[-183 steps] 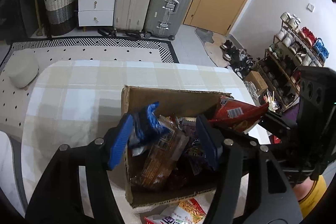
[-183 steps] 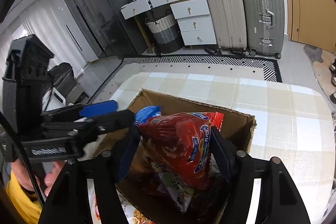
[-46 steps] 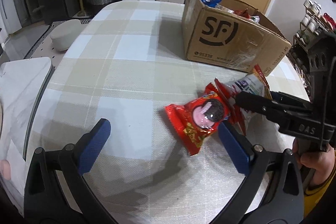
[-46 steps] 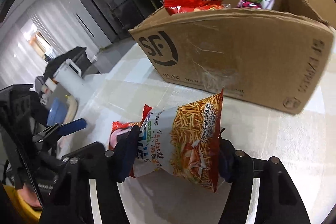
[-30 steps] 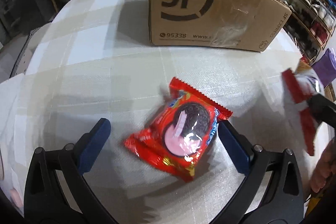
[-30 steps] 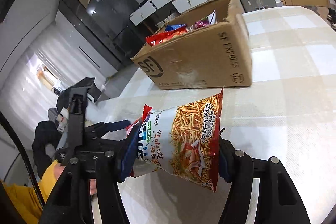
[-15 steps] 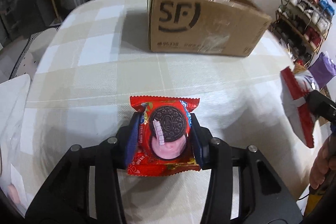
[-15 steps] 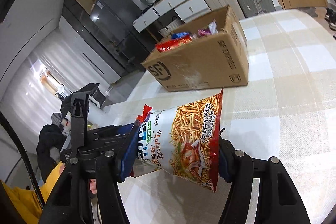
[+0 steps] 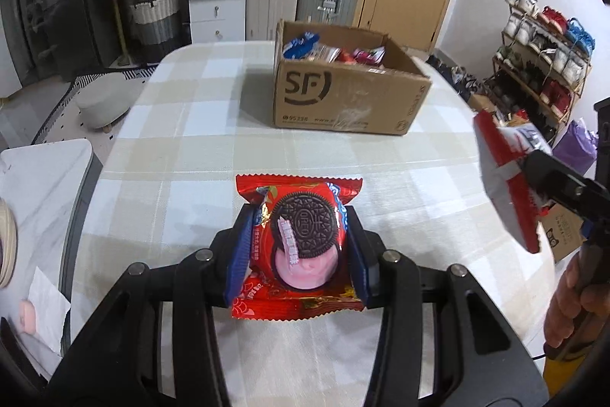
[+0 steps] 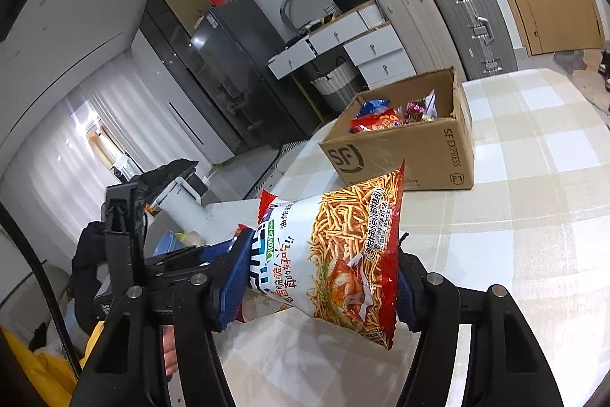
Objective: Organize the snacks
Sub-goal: 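Carry the red pack with left tool while right tool carries white bag to box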
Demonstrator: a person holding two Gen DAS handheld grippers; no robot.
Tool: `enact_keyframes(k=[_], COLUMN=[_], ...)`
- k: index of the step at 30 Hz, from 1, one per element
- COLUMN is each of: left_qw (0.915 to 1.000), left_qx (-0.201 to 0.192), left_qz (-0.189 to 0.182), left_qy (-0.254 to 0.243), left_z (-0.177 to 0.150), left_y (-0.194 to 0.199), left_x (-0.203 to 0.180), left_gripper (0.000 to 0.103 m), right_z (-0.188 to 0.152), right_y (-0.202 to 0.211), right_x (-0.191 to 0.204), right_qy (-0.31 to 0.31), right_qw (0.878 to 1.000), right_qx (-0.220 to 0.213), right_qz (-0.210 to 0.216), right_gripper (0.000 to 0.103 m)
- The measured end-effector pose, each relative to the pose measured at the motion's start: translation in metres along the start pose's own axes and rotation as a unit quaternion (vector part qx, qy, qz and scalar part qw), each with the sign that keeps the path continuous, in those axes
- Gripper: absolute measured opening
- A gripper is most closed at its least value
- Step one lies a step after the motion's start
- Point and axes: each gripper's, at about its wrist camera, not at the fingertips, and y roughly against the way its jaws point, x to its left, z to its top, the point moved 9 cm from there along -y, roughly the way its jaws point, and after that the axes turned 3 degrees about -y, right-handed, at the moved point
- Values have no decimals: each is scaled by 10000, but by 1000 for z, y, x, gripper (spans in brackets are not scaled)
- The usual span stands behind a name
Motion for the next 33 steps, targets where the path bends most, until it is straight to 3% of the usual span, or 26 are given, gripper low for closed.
enact_keyframes(k=[14,20,28,33], left_qw=[9976,9968,9984,9985], left_qx=[-629,-697,-447,-435], left_qz=[-274,-368,-332,-337], left_qy=[-114,-115,77,53], left_z=[3,3,4,31], left_y=[92,113,95,83], left_x=[-24,-31,-18,-13], left_gripper=[41,41,41,41], right_z=[6,8,23,49], right_y=[39,46,40,36], right_x=[49,60,57,56], right_qy=[200,273,283,324], right_qw=[9994,9990,9990,9987], right_qx=[-264,-312,-291,-311], right_qz=[89,141,210,225], right_gripper=[65,65,65,65])
